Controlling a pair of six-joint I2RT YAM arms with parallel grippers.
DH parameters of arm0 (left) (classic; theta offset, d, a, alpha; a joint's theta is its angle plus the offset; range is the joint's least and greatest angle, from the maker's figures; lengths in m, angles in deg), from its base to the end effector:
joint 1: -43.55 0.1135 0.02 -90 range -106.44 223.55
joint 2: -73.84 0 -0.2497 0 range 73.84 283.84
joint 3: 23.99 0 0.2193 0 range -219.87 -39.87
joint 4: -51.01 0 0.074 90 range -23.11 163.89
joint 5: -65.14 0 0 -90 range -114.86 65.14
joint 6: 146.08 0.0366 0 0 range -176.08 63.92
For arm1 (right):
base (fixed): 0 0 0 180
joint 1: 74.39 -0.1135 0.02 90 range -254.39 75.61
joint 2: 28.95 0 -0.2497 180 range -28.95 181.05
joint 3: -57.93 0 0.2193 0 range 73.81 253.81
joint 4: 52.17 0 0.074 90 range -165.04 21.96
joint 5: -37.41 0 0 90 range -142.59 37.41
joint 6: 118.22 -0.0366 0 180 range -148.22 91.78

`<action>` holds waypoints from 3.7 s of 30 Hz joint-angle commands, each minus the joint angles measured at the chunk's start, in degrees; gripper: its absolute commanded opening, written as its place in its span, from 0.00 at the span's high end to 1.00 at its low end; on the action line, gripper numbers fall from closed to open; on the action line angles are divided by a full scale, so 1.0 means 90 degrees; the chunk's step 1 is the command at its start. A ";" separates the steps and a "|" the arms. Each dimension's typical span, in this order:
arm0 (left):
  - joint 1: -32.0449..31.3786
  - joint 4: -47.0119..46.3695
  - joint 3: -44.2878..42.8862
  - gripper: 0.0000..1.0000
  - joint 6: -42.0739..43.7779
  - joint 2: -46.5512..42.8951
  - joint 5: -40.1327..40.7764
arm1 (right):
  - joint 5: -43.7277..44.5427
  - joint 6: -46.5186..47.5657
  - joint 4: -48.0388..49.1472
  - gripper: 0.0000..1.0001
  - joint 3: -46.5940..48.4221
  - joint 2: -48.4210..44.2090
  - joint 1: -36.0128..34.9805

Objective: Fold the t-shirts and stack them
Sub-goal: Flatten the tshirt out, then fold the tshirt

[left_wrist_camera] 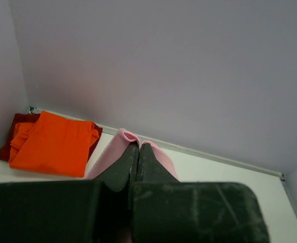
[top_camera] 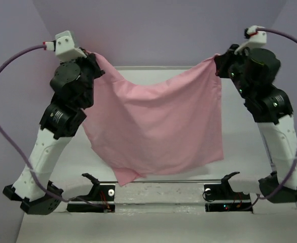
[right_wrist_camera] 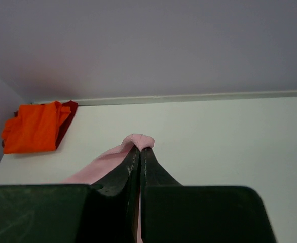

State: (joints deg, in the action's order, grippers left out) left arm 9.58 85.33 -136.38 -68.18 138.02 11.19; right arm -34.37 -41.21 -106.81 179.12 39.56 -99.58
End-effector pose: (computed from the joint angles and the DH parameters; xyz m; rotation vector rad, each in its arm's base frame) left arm 0.1430 -0.0704 0.5266 -0.2784 1.3517 -0.2554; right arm 0.1589 0.0621 0.5165 0.0761 1.6077 0.2617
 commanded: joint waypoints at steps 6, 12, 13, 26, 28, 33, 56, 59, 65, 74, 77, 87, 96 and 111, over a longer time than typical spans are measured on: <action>0.1197 -0.1774 0.0878 1.00 0.0319 0.1735 -0.0472 | 0.0241 0.0057 0.1562 1.00 -0.0168 0.2523 0.0660; 0.1246 -0.1863 0.0577 1.00 0.0485 0.2127 -0.0450 | 0.0349 0.0311 0.1719 1.00 0.0056 0.3004 0.0816; 0.1246 -0.1786 0.0490 1.00 0.0485 0.2059 -0.0490 | 0.0310 0.0350 0.1845 1.00 -0.0041 0.2916 0.0816; 0.1100 -0.0691 0.1628 1.00 -0.0383 -0.0703 -0.1778 | -0.0821 -0.0118 0.1505 1.00 -0.1914 -0.0178 0.0816; 0.0983 -0.0672 0.2546 1.00 -0.0705 -0.1491 -0.1887 | -0.1261 -0.0323 0.1339 1.00 -0.2715 -0.0986 0.0816; 0.0534 -0.0525 0.4529 1.00 -0.1526 -0.2832 -0.2189 | -0.1838 -0.0587 0.0802 1.00 -0.4122 -0.2629 0.0816; 0.0239 0.1206 -0.1222 1.00 -0.0922 0.0631 -0.1886 | -0.0512 0.0018 -0.0333 1.00 -0.0100 -0.0466 0.0816; 0.0688 -0.0012 0.0180 1.00 -0.0980 0.0983 -0.2139 | -0.0091 -0.0001 0.0339 1.00 -0.0800 0.0218 0.0816; 0.1499 -0.1286 0.1338 1.00 -0.1019 0.2464 -0.2444 | 0.0963 -0.0089 0.1863 1.00 -0.2287 0.1780 0.0885; 0.1705 -0.1844 -0.0192 1.00 -0.0406 0.5647 -0.2287 | 0.1218 -0.0187 0.2549 1.00 -0.1957 0.4544 0.1236; 0.1715 -0.1756 -0.0916 1.00 -0.0132 0.6294 -0.2248 | 0.1140 -0.0100 0.2705 1.00 -0.1713 0.4858 0.1373; 0.1842 -0.1647 -0.1174 1.00 -0.0023 0.6395 -0.2229 | 0.0633 -0.0002 0.2696 1.00 -0.1535 0.4644 0.1568; 0.1851 -0.1980 0.0508 1.00 -0.0052 0.5496 -0.1848 | 0.0466 -0.0197 0.2442 1.00 -0.2502 0.3756 0.1568; 0.1851 -0.2000 0.2265 1.00 -0.0355 0.4100 -0.1965 | 0.0388 -0.0421 0.2247 1.00 -0.4182 0.2535 0.1568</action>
State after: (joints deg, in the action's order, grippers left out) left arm 26.04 68.85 -118.43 -70.32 179.55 -7.06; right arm -31.05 -44.49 -86.79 142.93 65.99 -85.51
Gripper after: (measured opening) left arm 0.014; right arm 0.022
